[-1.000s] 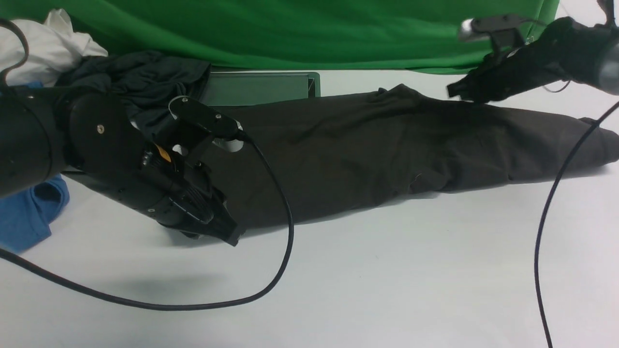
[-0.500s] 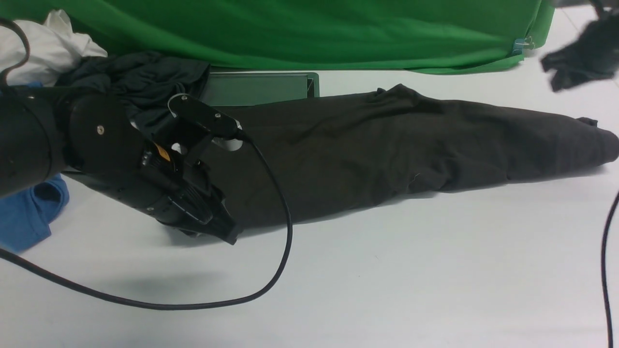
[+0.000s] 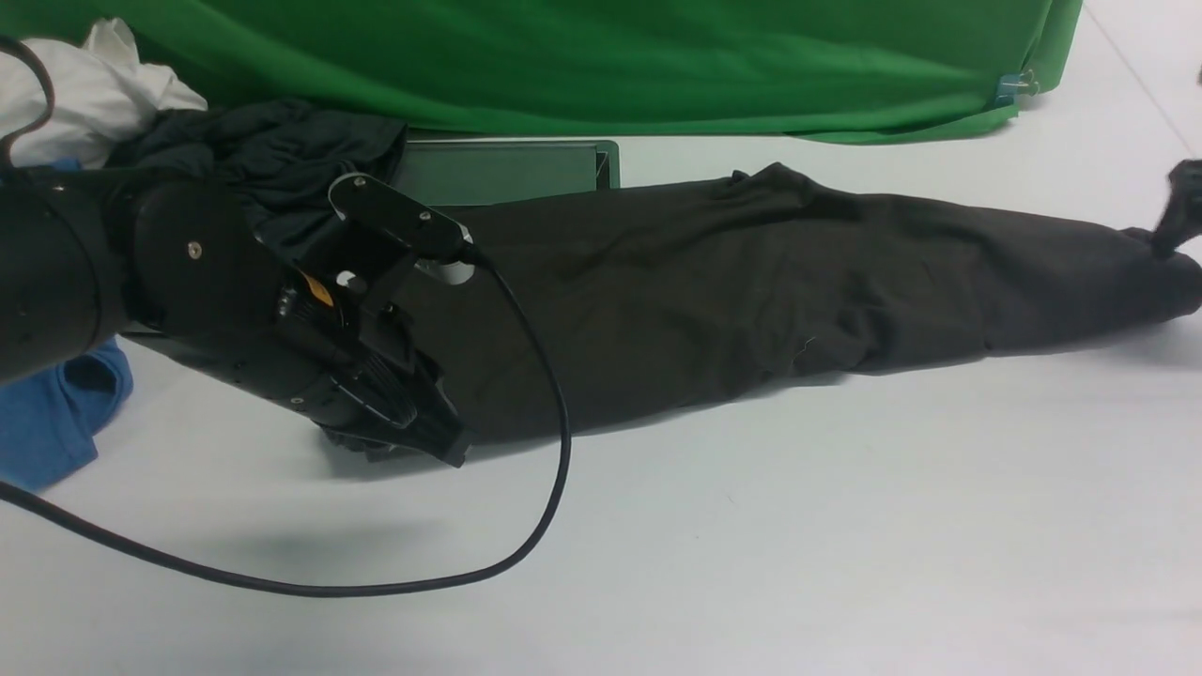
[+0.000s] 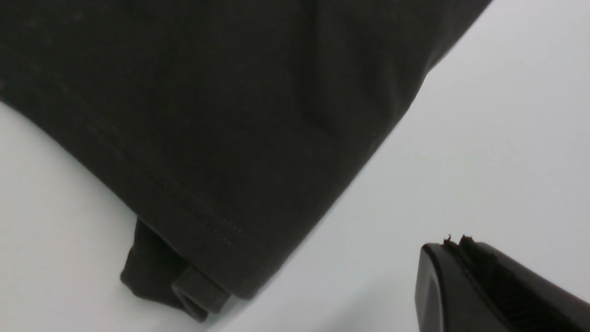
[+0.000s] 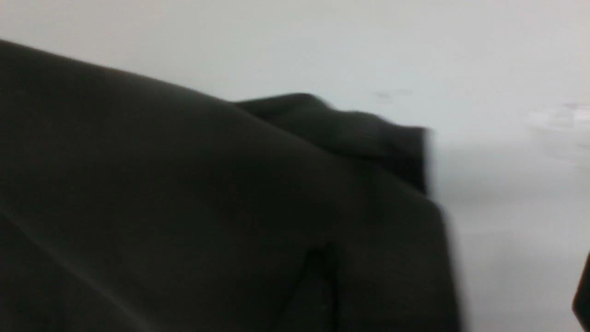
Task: Fold a long-sleeved shirt on a white desktop.
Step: 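Pull the folded dark garment lengthwise by its ends to straighten it flat on the table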
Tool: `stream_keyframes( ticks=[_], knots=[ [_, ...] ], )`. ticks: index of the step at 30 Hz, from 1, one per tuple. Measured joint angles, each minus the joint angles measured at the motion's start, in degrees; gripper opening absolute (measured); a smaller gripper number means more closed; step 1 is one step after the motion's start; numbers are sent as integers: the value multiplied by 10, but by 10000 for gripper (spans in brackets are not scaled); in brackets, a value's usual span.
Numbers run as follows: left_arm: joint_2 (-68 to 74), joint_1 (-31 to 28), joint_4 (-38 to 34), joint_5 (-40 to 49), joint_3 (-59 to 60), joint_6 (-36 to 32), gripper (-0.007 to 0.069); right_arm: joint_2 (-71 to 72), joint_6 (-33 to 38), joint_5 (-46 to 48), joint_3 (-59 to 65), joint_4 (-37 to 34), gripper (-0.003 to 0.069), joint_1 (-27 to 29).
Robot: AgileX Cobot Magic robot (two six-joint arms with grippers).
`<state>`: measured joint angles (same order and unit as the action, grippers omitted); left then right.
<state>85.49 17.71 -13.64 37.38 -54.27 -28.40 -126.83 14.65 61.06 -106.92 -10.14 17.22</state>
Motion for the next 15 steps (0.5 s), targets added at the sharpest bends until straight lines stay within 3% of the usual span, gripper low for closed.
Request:
stream_keyframes(
  ticks=[10, 13, 15],
  knots=[
    [0, 0, -2, -5, 0, -2, 17, -41, 22, -109, 0, -3, 682, -2],
    [0, 0, -2, -5, 0, -2, 17, -52, 29, -113, 0, -8, 651, -2],
    [0, 0, -2, -5, 0, -2, 17, -57, 41, -113, 0, -25, 587, -2]
  ],
)
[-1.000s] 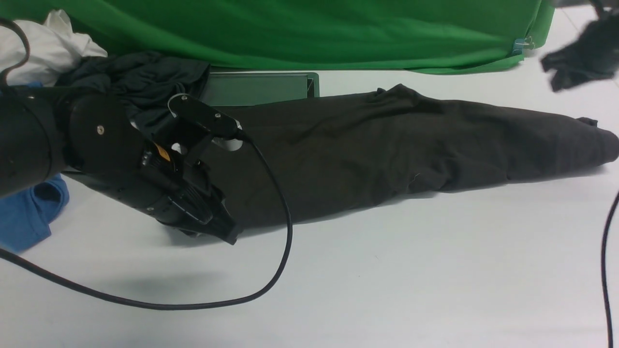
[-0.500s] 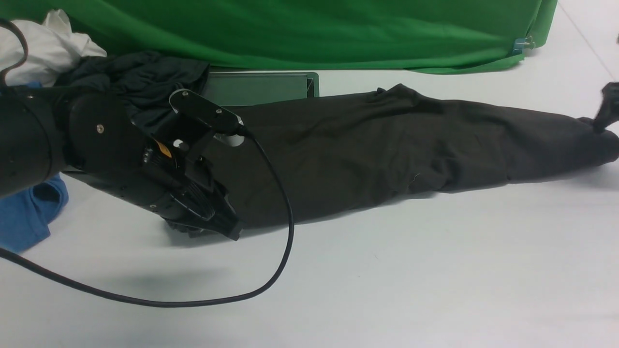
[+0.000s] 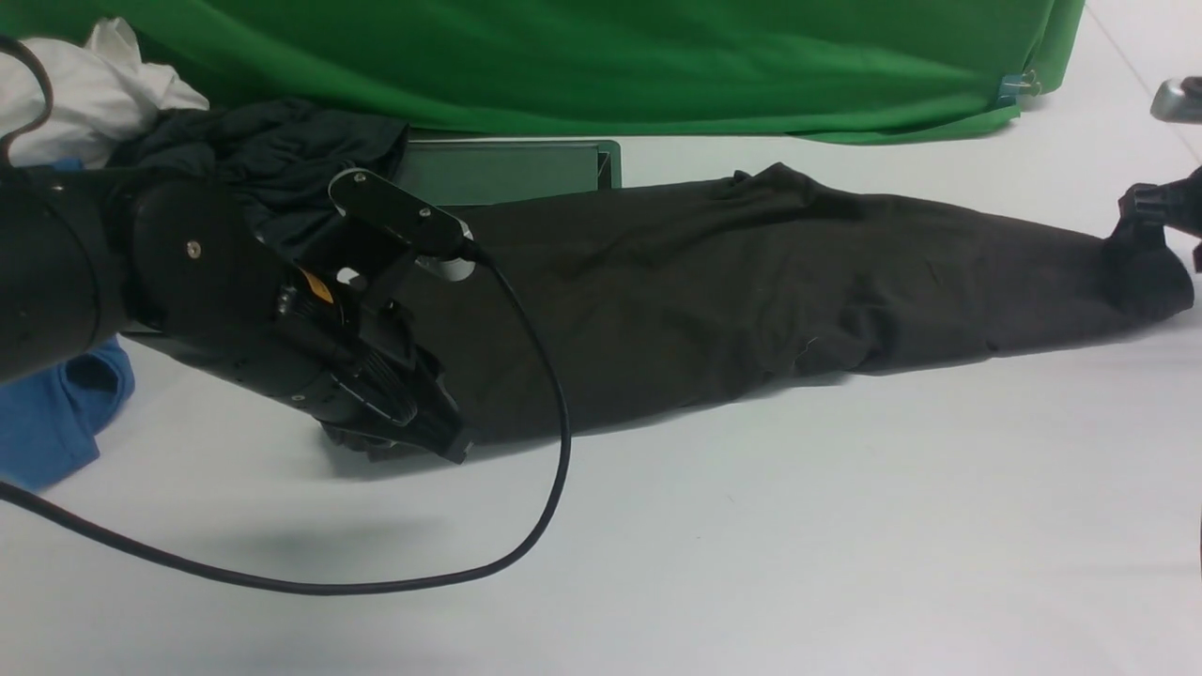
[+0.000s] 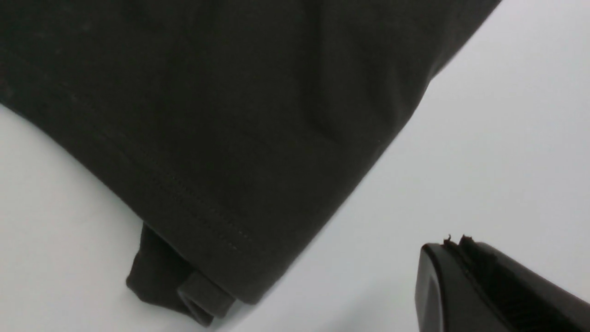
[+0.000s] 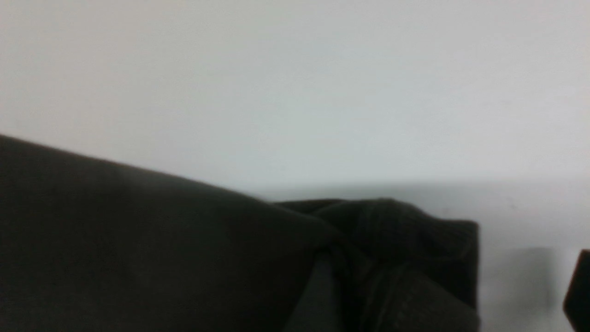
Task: Fold a long-sleeved shirt on a white desktop.
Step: 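Pull the folded dark garment lengthwise by its ends to straighten it flat on the table, then fold the right end of the dark garment over onto its left end with the right gripper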
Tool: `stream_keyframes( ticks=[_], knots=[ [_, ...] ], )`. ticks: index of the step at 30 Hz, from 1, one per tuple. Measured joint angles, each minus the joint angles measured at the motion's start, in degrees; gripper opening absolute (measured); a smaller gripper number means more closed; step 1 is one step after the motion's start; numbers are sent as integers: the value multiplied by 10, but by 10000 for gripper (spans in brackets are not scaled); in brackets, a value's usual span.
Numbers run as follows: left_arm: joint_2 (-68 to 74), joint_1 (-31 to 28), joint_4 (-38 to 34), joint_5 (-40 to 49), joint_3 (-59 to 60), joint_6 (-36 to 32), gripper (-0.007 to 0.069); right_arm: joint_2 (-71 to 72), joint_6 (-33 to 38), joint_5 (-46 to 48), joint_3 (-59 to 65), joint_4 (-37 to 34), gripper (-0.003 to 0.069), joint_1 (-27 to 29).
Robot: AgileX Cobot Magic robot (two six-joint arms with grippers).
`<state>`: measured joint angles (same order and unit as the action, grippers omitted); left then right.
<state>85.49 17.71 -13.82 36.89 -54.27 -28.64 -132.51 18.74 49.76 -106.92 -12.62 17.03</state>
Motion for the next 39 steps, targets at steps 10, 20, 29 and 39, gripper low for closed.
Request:
stream_keyframes(
  ticks=[10, 20, 29, 39],
  knots=[
    [0, 0, 3, 0, 0, 0, 17, -10, 21, 6, -1, -28, 414, -6],
    [-36, 0, 17, 39, 1, -1, 17, -6, 26, 82, -6, -38, 91, -3],
    [-210, 0, -1, 86, 11, 20, 17, 122, -7, 138, 104, 61, 91, 17],
    [-287, 0, -4, 84, 31, 21, 17, 222, -46, 135, 137, 71, 91, 39]
  ],
)
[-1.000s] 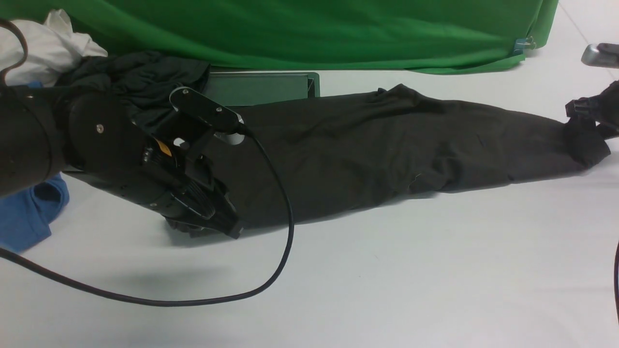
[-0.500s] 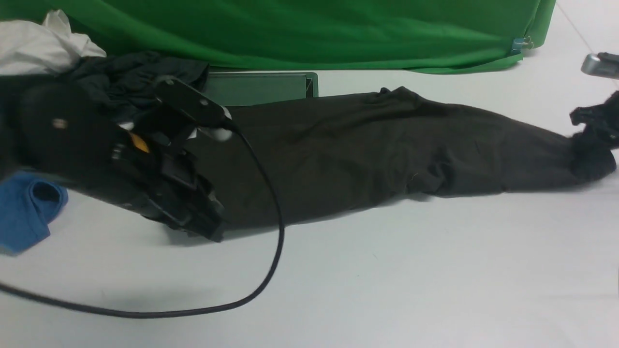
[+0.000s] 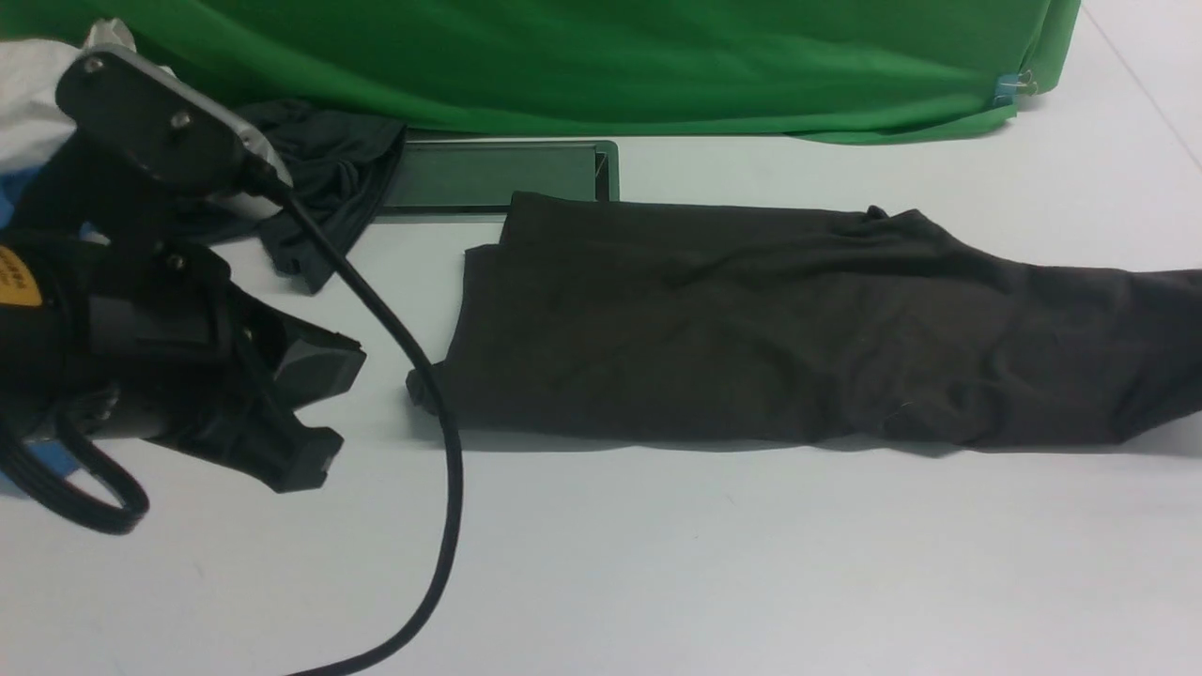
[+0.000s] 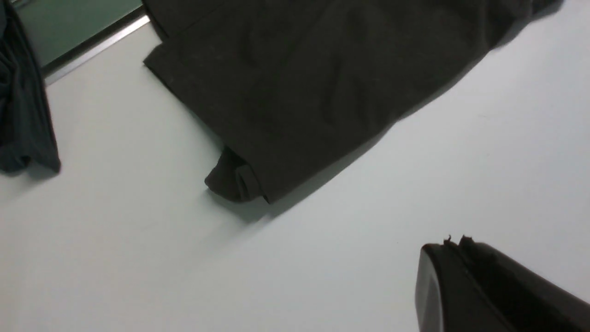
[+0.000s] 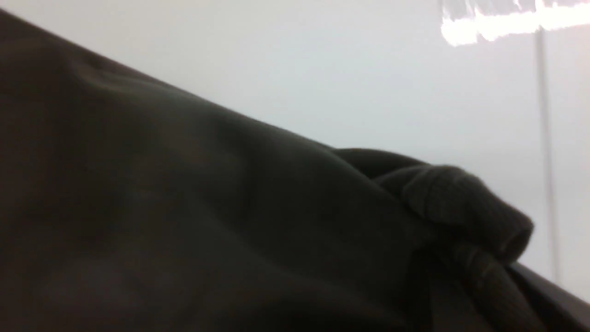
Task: Fold a long-sleeved shirt on a white desktop.
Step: 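Fold the right end of the dark garment over onto its left end with the right gripper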
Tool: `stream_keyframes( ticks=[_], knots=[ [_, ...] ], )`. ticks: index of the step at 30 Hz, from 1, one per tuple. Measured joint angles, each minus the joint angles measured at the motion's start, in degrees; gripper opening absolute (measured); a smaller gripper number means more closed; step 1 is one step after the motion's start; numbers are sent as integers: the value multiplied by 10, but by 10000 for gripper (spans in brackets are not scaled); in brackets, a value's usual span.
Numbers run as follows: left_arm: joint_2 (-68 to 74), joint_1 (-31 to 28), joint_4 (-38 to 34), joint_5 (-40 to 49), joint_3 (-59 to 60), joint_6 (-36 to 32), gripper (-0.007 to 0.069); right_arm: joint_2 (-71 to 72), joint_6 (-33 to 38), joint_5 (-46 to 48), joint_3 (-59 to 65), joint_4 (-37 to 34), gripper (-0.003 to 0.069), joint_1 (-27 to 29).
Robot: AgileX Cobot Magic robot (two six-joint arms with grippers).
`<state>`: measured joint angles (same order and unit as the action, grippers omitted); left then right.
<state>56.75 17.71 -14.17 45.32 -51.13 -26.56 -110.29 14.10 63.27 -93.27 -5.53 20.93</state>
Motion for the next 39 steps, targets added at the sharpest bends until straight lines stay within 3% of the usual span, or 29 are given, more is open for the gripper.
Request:
stream_keyframes(
  ticks=[5, 9, 20, 30, 39],
  knots=[
    [1, 0, 0, -15, 1, 0, 17, 43, 6, -17, 0, -65, 91, -48],
    [1, 0, 0, -20, 1, 0, 17, 68, 29, -14, -24, -153, 90, -120],
    [1, 0, 5, -32, 1, 0, 17, 15, 31, -12, -181, -292, 90, -286],
    [1, 0, 9, -50, 1, 12, 17, -113, 9, 43, -337, -330, 90, -381],
    [1, 0, 9, -57, 1, 12, 17, -192, 0, 50, -371, -345, 90, -438]
  ],
)
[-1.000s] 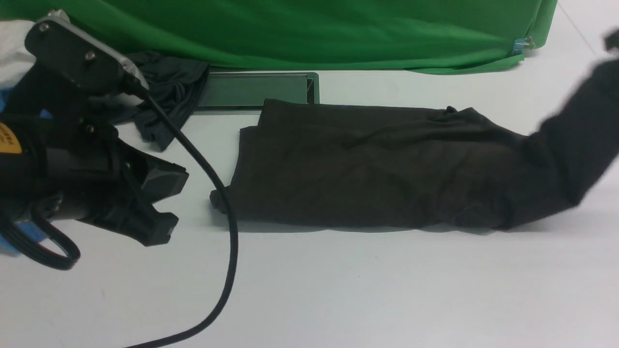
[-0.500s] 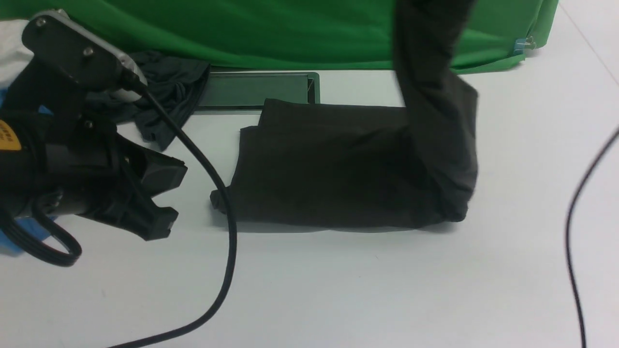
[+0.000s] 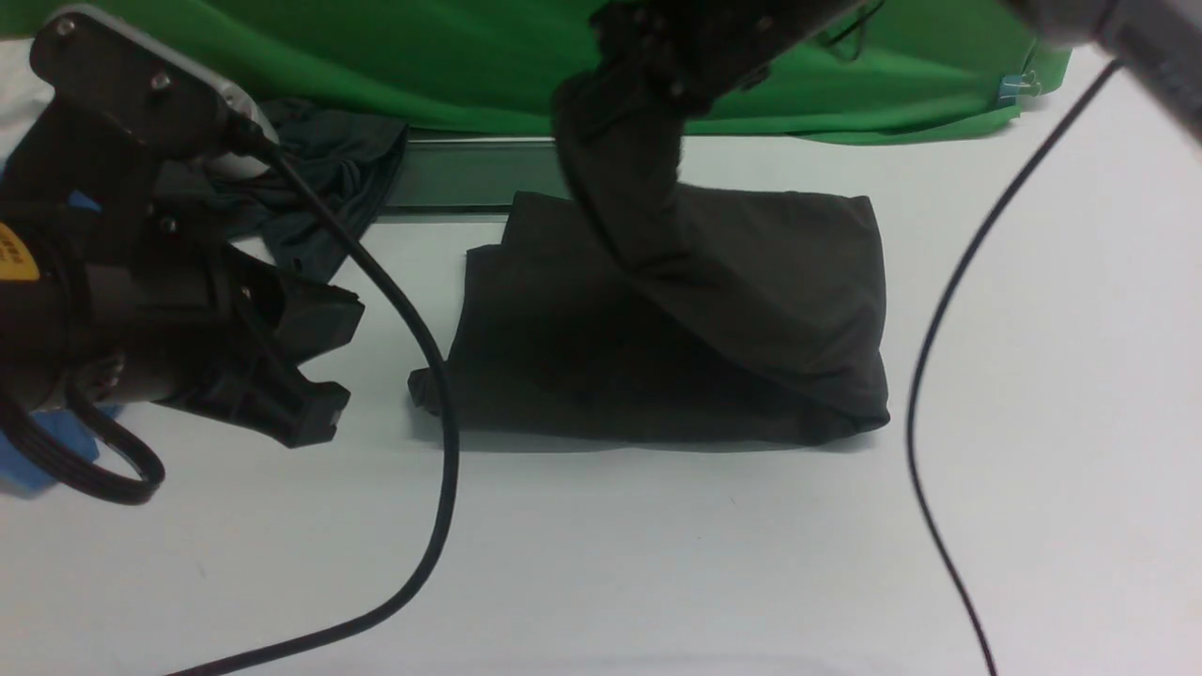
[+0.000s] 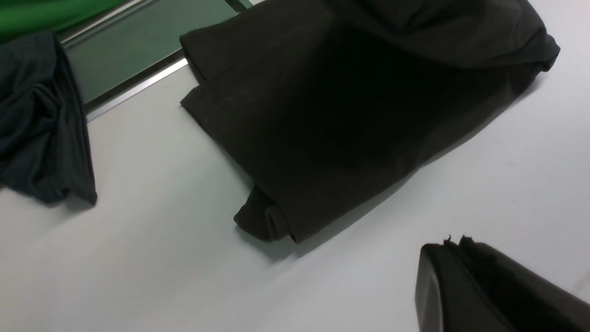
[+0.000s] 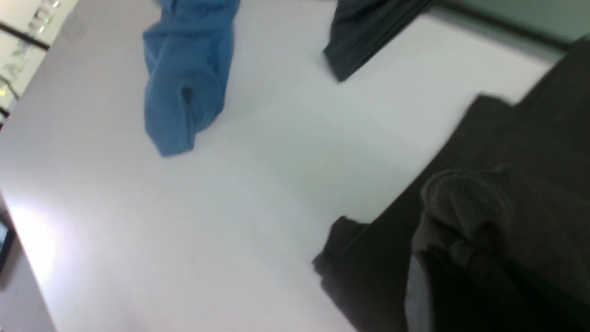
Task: Fold a long-sleeved shirt on a white desktop.
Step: 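Fold the right end of the dark garment over onto its left end with the right gripper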
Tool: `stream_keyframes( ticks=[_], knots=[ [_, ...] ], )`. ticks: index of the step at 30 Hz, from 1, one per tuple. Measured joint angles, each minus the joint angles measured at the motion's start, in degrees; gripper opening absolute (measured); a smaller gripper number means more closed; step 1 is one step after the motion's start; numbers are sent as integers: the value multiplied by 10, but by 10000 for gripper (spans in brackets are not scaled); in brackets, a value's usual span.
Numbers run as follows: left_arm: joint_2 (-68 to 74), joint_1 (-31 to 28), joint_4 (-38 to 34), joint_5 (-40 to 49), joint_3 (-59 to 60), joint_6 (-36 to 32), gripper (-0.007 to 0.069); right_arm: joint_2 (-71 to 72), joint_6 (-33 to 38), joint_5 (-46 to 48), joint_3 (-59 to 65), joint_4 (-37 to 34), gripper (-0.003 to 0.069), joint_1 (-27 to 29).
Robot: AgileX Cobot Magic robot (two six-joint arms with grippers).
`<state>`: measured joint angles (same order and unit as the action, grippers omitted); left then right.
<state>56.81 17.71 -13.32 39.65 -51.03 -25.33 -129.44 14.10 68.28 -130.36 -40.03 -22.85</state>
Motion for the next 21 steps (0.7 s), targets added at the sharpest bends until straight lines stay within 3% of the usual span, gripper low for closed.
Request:
stream_keyframes(
  ticks=[4, 6, 11, 14, 17, 19, 21],
  knots=[
    [0, 0, 0, -4, 0, 0, 17, -26, -10, -8, 0, -5, 95, -12],
    [0, 0, 0, -4, 0, 0, 17, -33, -21, -14, 0, -8, 134, -16],
    [0, 0, 0, -4, 0, 0, 17, -35, -56, -18, -6, -26, 466, -22],
    [0, 0, 0, -4, 0, 0, 17, -26, -65, 5, -21, -22, 559, -21],
    [0, 0, 1, -4, 0, 0, 17, 5, -69, 12, -24, 36, 496, -17],
    [0, 0, 2, -4, 0, 1, 17, 38, -73, 12, -19, 104, 389, -16],
    [4, 0, 2, -6, 0, 7, 17, 85, -75, 12, 10, 203, 232, -16]
  ],
)
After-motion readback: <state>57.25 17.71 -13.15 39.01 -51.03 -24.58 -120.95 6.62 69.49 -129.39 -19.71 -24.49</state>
